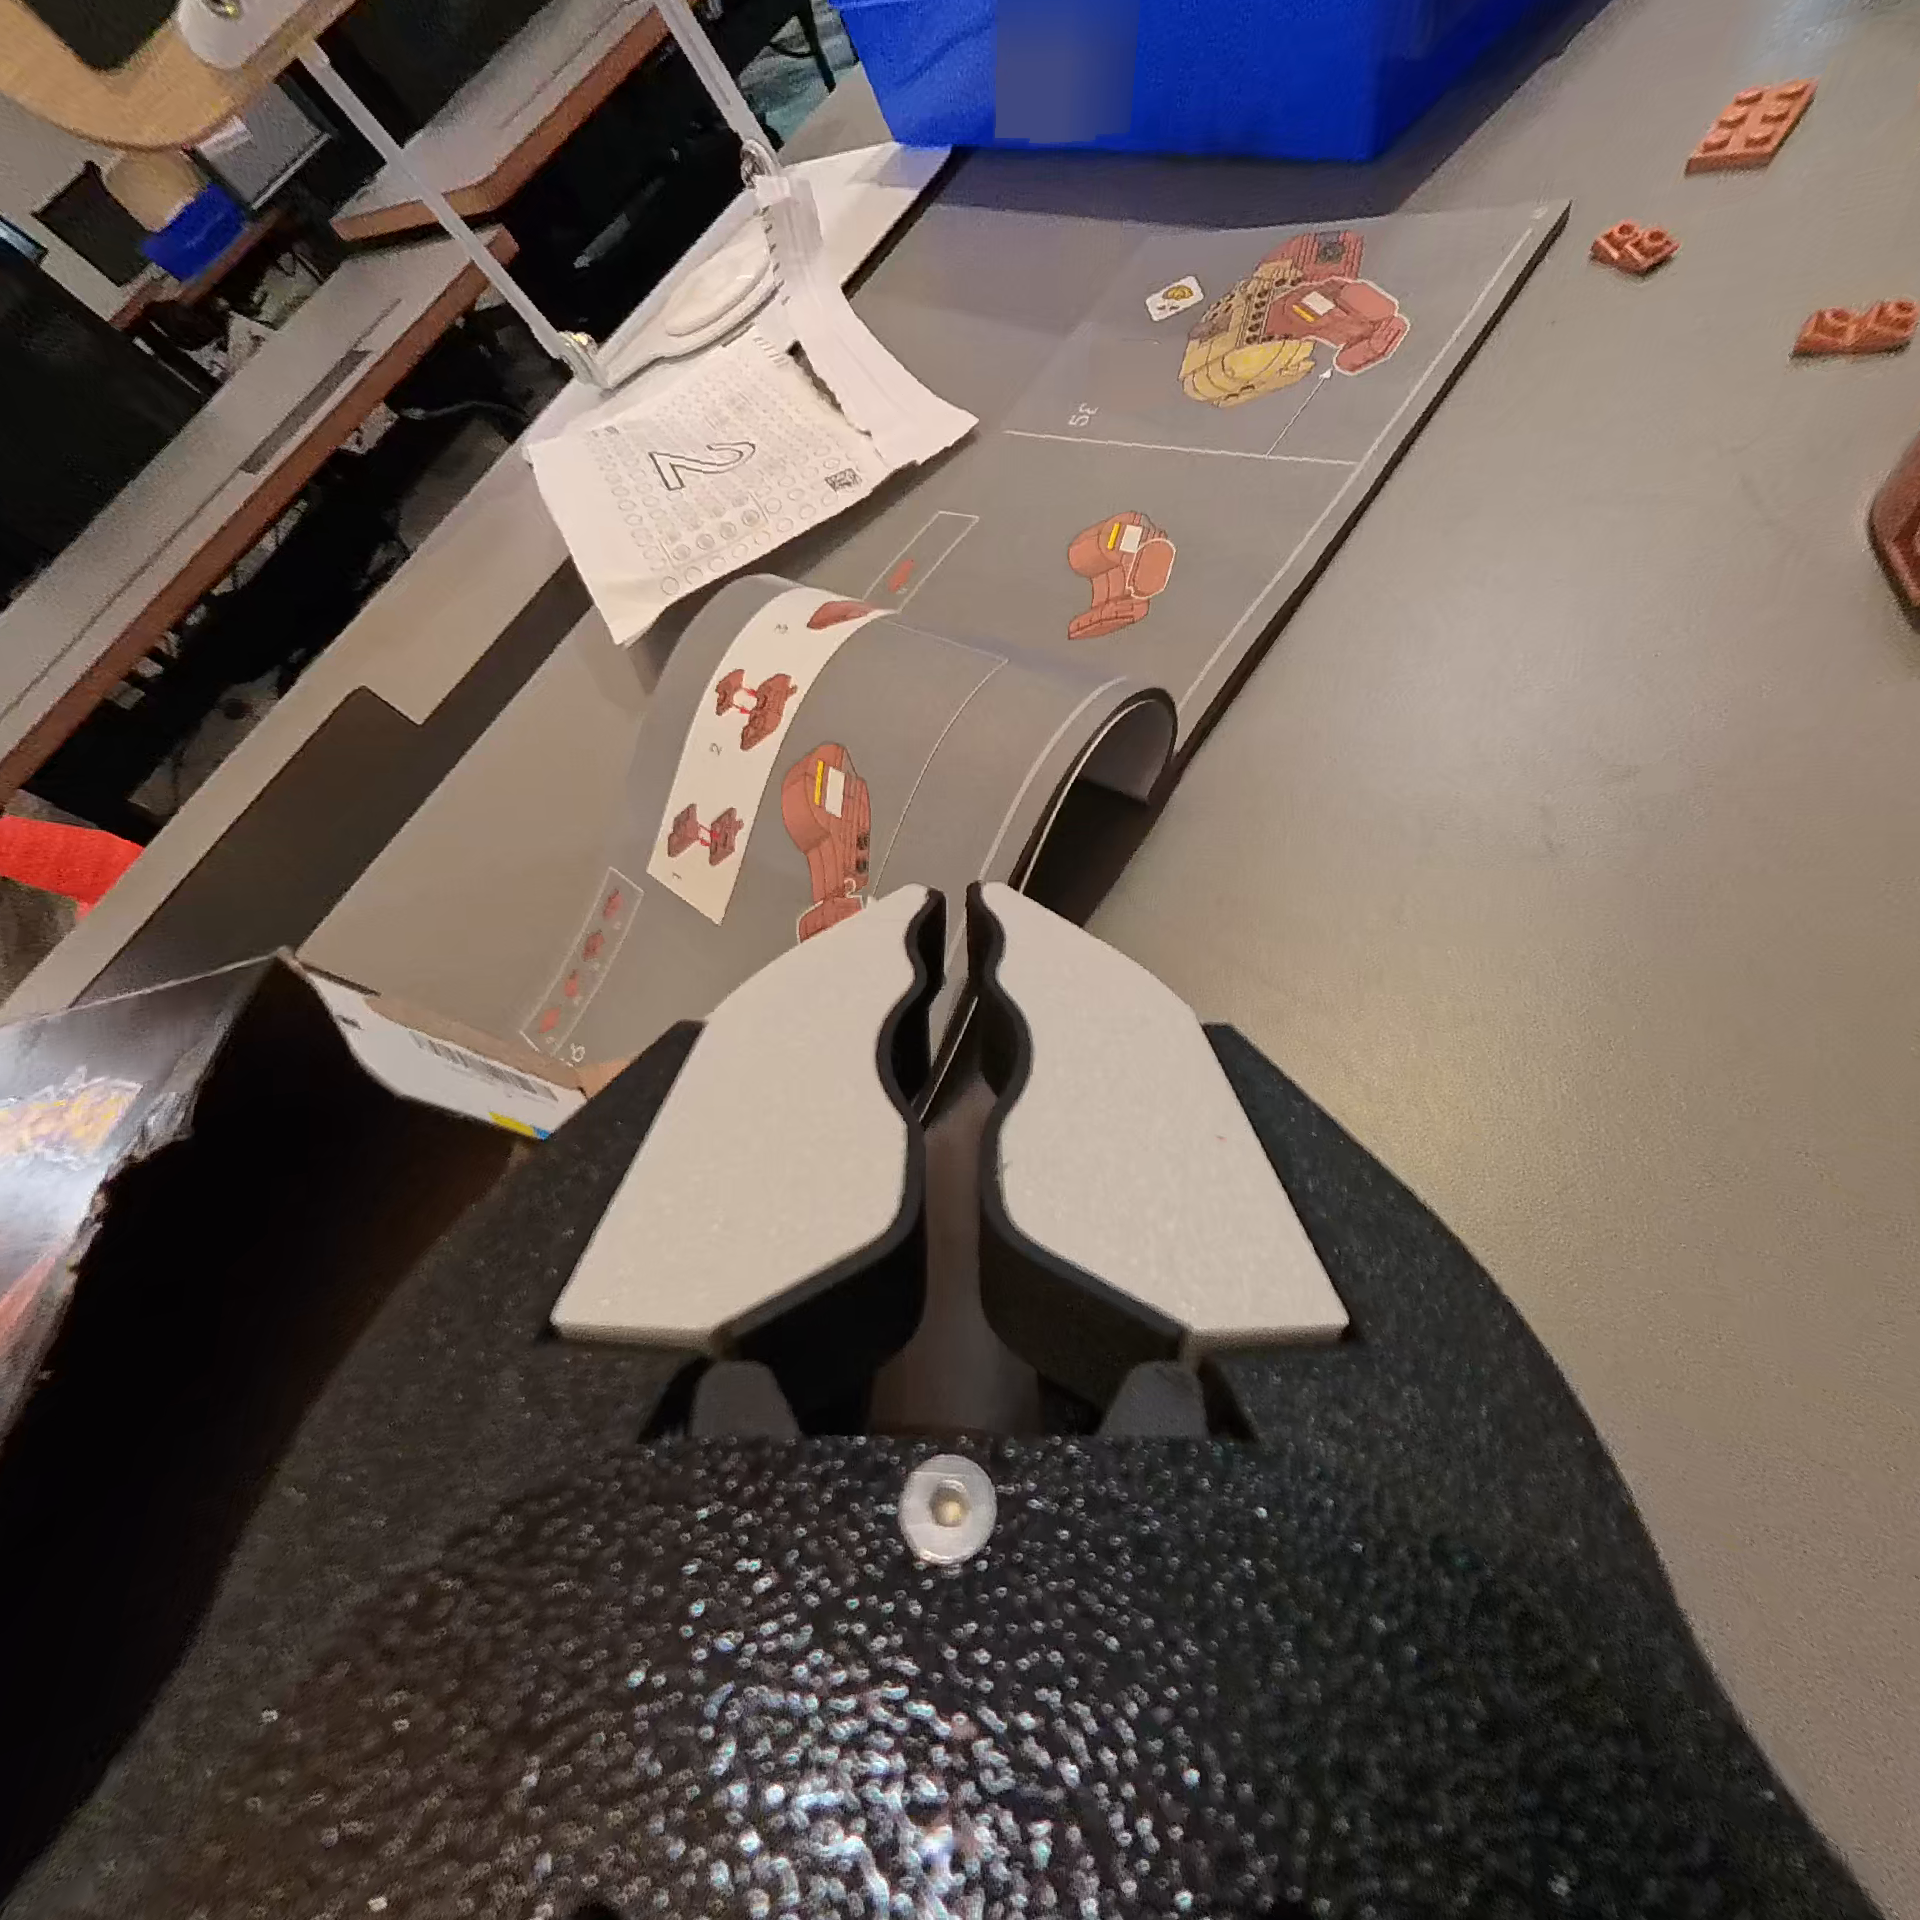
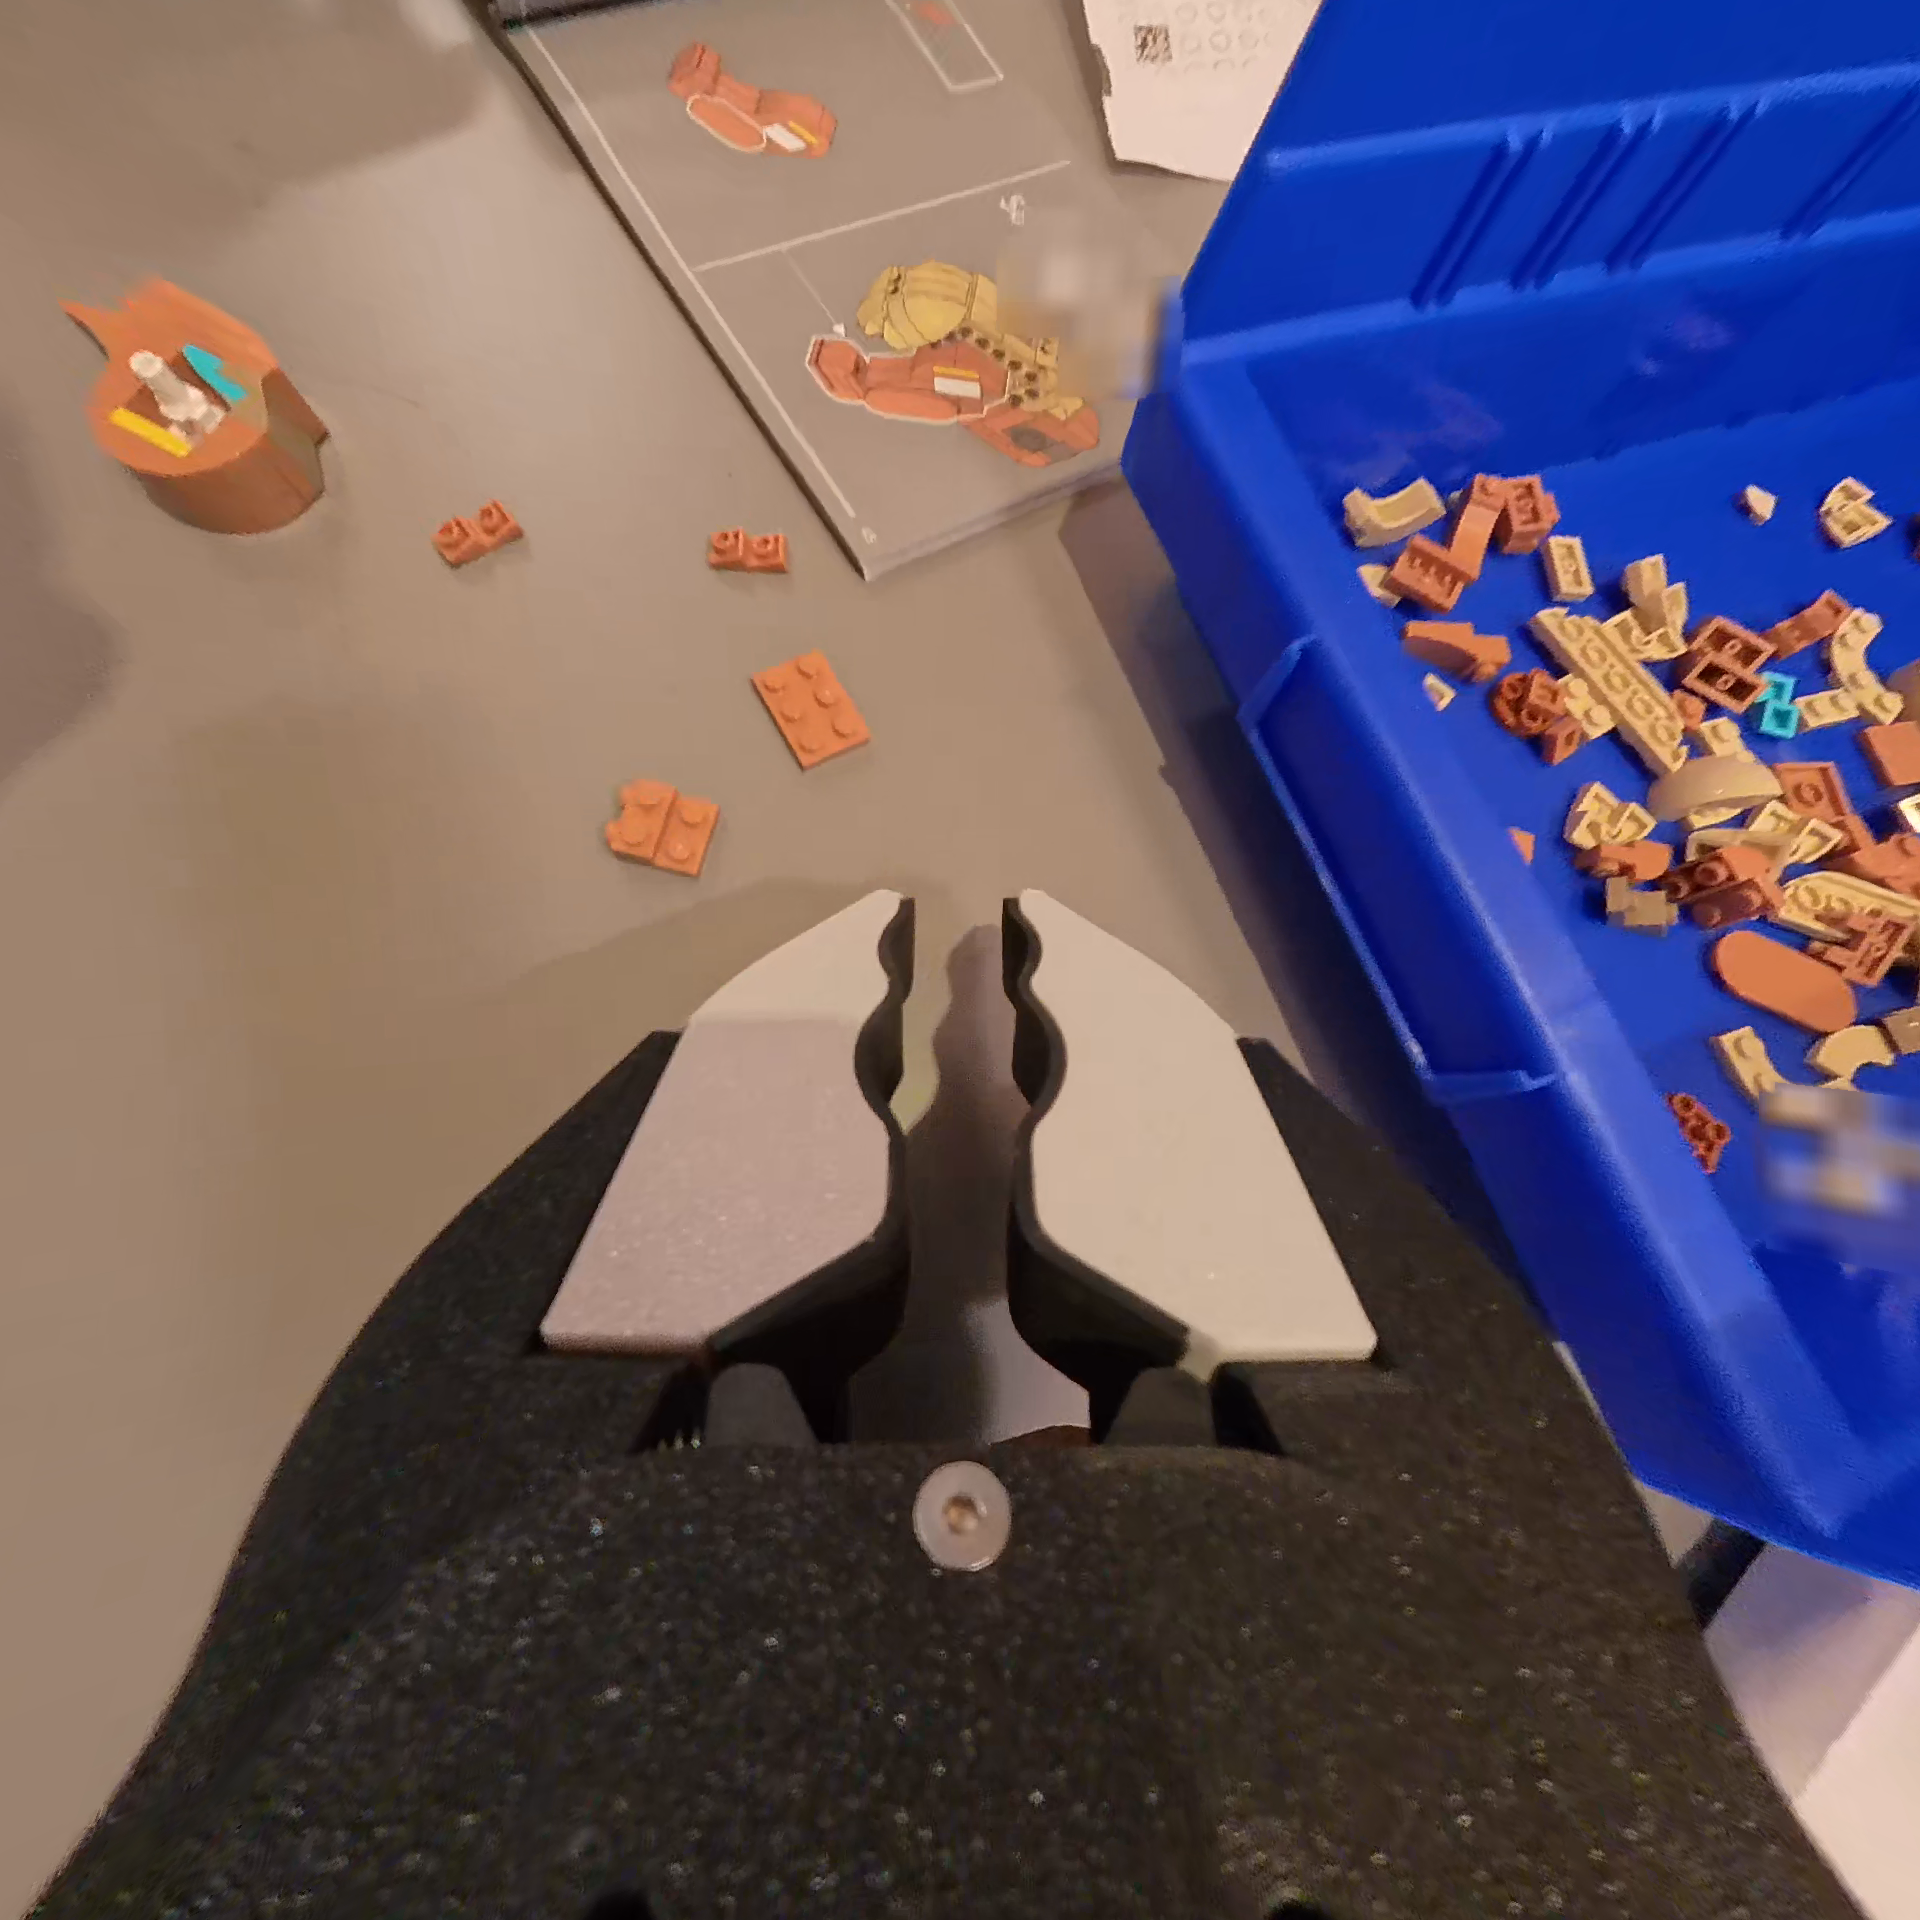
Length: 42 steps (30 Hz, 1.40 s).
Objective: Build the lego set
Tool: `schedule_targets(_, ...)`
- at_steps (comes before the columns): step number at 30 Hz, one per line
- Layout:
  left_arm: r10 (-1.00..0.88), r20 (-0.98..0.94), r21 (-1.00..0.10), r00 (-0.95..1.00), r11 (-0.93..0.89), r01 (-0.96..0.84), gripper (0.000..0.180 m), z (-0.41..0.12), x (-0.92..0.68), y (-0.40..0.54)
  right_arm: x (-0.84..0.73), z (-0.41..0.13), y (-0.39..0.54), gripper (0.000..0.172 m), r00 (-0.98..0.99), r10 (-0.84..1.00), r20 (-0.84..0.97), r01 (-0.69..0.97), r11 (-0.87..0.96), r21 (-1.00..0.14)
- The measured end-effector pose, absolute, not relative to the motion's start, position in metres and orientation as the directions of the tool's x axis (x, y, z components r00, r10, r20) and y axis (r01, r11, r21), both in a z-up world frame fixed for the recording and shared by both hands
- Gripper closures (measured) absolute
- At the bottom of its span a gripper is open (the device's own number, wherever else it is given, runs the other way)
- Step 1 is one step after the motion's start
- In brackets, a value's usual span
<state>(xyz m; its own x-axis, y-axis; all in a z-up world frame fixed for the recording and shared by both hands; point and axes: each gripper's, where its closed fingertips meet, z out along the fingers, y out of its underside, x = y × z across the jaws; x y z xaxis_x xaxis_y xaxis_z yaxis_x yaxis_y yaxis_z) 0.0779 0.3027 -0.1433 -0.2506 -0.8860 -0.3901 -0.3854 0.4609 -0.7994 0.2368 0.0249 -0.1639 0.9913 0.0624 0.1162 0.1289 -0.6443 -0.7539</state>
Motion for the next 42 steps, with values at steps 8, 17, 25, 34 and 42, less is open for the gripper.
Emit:
schedule_targets(8, -0.916, -0.329, -0.83, -0.228, 0.396, -0.394, 0.178, -0.14, 0.094, 0.286, 0.242, -0.149, 0.013, 0.155, 0.999, 0.037, -0.033, -0.008, -0.546, -0.838)
schedule_targets(17, -0.966, -0.006, -0.853, -0.257, 0.139, -0.502, 0.177, -0.146, 0.11, 0.256, 0.267, -0.137, 0.003, 0.157, 0.945, -0.073, -0.318, -0.317, -0.438, -0.841)
schedule_targets(25, -0.955, 0.043, -0.845, -0.294, 0.123, -0.521, 0.173, -0.149, 0.105, 0.247, 0.26, -0.14, 0.005, 0.157, 0.968, -0.061, -0.243, -0.243, -0.468, -0.85)
schedule_targets(34, -0.952, -0.006, -0.845, -0.306, 0.168, -0.508, 0.169, -0.149, 0.104, 0.244, 0.259, -0.14, 0.005, 0.157, 0.97, -0.056, -0.237, -0.235, -0.47, -0.851)
schedule_targets(42, -0.945, -0.012, -0.865, -0.326, 0.173, -0.471, 0.17, -0.143, 0.102, 0.241, 0.257, -0.141, 0.006, 0.157, 0.974, -0.053, -0.22, -0.218, -0.475, -0.852)
